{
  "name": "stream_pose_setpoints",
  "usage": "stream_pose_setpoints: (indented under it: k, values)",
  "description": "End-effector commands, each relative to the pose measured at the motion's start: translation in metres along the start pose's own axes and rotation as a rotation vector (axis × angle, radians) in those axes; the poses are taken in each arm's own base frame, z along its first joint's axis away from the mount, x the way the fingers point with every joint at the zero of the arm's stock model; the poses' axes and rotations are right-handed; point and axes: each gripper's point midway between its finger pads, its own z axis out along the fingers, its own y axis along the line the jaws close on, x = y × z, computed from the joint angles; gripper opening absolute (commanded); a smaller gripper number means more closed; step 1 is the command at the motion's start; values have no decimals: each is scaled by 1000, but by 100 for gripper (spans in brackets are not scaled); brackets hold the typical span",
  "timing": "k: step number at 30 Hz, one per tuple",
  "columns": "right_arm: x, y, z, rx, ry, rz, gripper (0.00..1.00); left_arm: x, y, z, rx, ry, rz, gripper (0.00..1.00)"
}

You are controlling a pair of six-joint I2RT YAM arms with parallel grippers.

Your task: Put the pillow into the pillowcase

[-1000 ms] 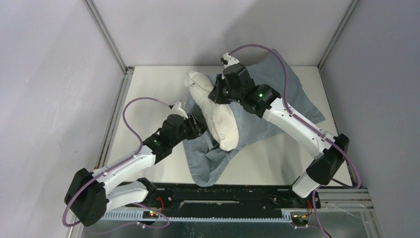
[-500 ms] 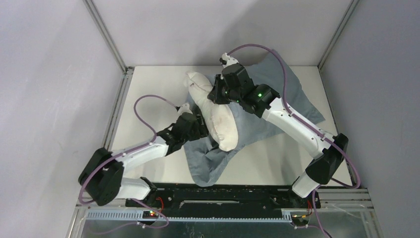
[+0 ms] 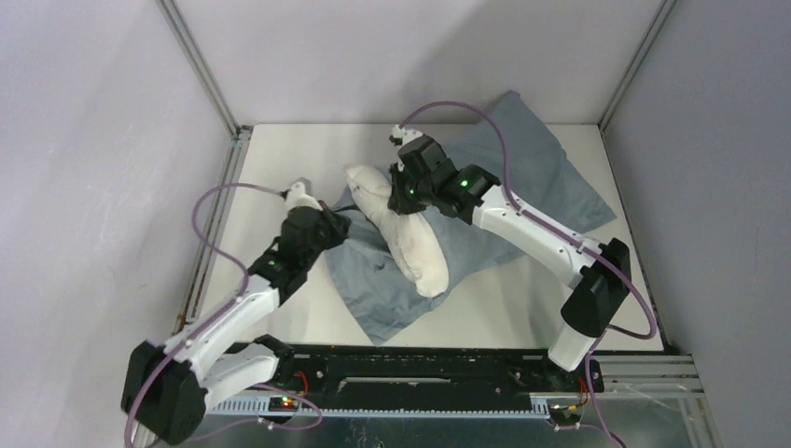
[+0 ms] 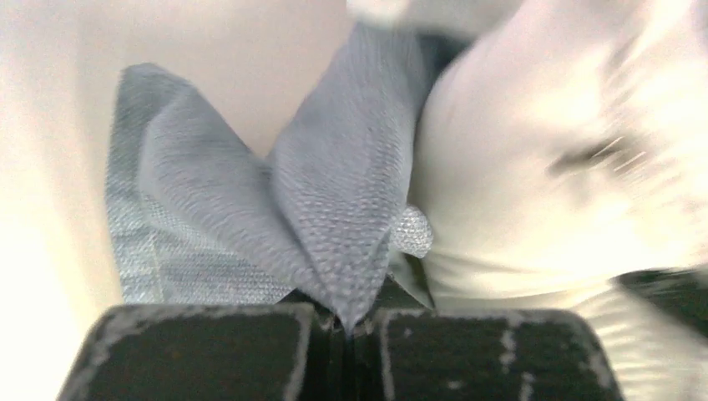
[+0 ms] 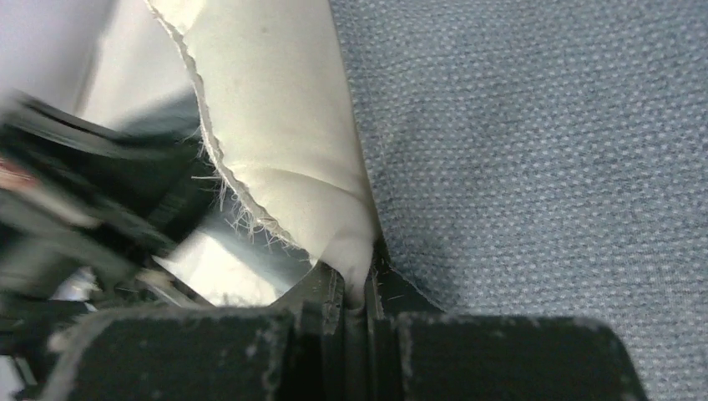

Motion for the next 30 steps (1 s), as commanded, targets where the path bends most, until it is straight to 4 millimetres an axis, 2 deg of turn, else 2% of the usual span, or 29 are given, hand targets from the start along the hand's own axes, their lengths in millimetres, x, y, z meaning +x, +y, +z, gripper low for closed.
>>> stream_pose_setpoints:
  k: [1, 4, 8, 11, 14, 16, 18, 20, 24, 27, 30]
  values:
    - [35, -24, 15, 71, 73, -97, 0, -21, 20, -21, 9, -27, 16, 0]
    - [59, -32, 23, 82, 125, -133, 0, -38, 27, -30, 5, -58, 4, 0]
    - [94, -25, 34, 55, 208, -240, 0, -67, 24, -30, 35, -115, -21, 0]
    - [121, -24, 45, 76, 283, -310, 0, -95, 11, -28, 55, -158, -8, 0]
    - [141, -35, 61, 109, 349, -305, 0, -126, -22, -36, 155, -212, 7, 0]
    - [147, -43, 69, 149, 384, -294, 0, -140, -39, -47, 217, -251, 8, 0]
    - [146, -55, 77, 208, 406, -270, 0, -150, -57, -64, 294, -285, 13, 0]
    - [143, -66, 79, 267, 425, -255, 0, -151, -70, -85, 365, -302, 26, 0]
    - [135, -80, 85, 384, 439, -265, 0, -147, -80, -118, 450, -343, 49, 0]
    - [122, -77, 91, 395, 408, -220, 0, -131, -89, -128, 527, -276, 72, 0]
    - [86, -66, 91, 347, 304, -138, 0, -103, -83, -122, 531, -175, 48, 0]
